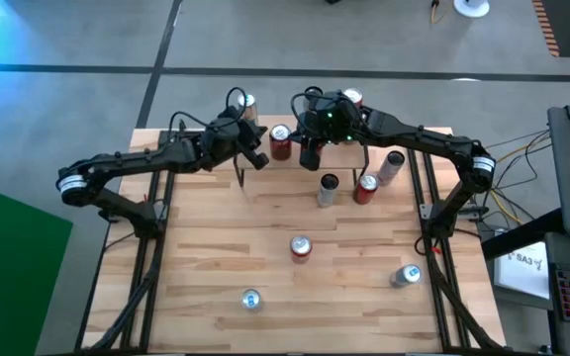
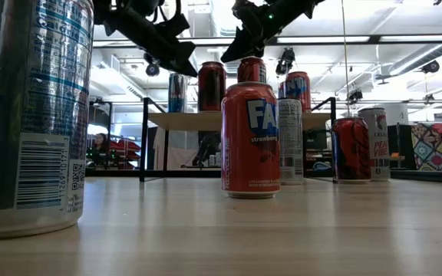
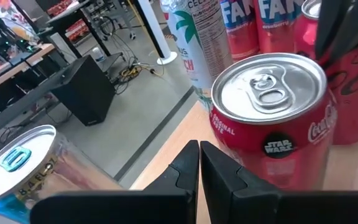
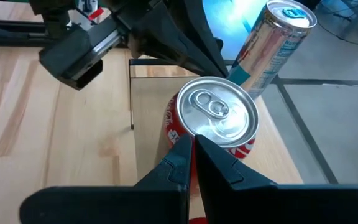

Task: Place canned beverage on shelf
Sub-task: Adjust the red soda can on the shelf

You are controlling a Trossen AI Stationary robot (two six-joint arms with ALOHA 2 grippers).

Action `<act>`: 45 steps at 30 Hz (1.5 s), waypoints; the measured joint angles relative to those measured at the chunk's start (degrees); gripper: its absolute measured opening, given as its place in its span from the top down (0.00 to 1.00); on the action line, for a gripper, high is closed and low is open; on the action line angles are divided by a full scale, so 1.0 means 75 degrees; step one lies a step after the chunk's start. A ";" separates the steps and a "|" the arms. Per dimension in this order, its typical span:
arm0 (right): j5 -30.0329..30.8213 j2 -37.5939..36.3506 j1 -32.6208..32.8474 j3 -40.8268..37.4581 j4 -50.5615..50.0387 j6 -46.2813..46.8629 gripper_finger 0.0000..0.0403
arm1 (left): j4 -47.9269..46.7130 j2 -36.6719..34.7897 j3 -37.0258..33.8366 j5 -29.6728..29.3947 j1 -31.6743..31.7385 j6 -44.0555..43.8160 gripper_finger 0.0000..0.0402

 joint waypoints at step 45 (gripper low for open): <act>0.0110 -0.0015 -0.0034 -0.0076 0.0002 -0.0179 0.97 | 0.0337 0.0233 -0.0003 0.0146 0.0160 0.0245 1.00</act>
